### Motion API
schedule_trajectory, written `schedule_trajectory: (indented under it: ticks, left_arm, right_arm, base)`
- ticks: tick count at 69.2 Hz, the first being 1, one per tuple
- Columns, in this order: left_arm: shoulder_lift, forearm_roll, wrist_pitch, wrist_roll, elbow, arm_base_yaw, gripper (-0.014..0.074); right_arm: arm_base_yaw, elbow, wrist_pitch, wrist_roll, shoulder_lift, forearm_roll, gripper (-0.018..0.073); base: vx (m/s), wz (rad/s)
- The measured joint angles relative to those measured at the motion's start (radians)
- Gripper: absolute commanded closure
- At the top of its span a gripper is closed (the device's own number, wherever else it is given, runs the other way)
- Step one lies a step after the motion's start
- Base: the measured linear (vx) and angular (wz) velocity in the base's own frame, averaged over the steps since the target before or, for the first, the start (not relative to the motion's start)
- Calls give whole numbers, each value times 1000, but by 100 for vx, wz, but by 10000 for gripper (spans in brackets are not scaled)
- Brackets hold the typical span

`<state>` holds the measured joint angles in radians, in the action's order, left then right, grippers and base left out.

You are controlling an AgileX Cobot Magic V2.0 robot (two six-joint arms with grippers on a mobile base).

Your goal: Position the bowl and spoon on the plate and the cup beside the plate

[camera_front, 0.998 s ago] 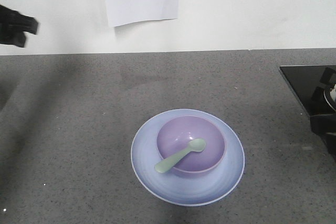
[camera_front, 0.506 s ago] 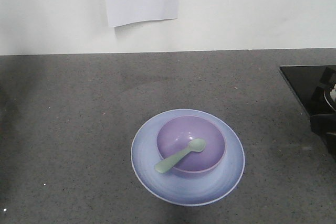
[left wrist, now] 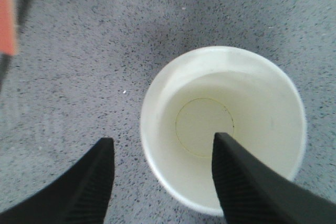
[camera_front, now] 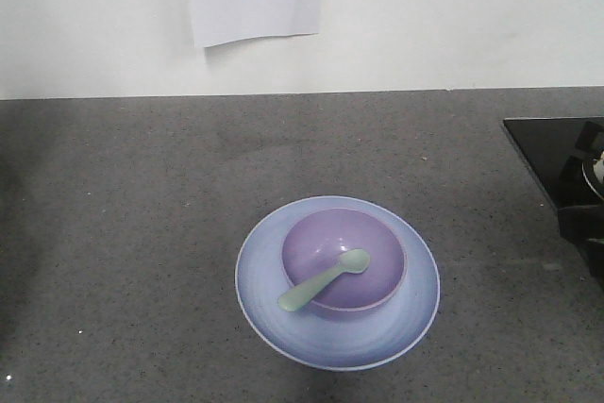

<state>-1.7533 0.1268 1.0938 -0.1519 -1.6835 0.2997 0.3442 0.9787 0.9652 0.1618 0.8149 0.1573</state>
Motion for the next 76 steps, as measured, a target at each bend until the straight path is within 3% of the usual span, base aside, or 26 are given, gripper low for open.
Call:
schedule_trajectory:
  ticks: [16, 24, 45, 62, 76]
  left_arm:
    - [-81, 9, -15, -18, 0, 0, 203]
    - [-106, 16, -17, -22, 0, 0, 258]
    - [-115, 19, -26, -22, 0, 0, 606]
    - [-90, -17, -31, 2, 0, 0, 604]
    - [-30, -179, 1, 128, 0, 1, 604]
  right_arm:
    - [0, 0, 0, 0, 0, 0, 43]
    - [0, 0, 0, 0, 0, 0, 43]
    - [0, 0, -3, 0, 0, 0, 43]
    - [0, 0, -13, 0, 0, 0, 43]
    - [0, 0, -19, 0, 0, 0, 43]
  base:
    - [0, 0]
    - [0, 0]
    - [0, 0]
    - [0, 0]
    - [0, 0]
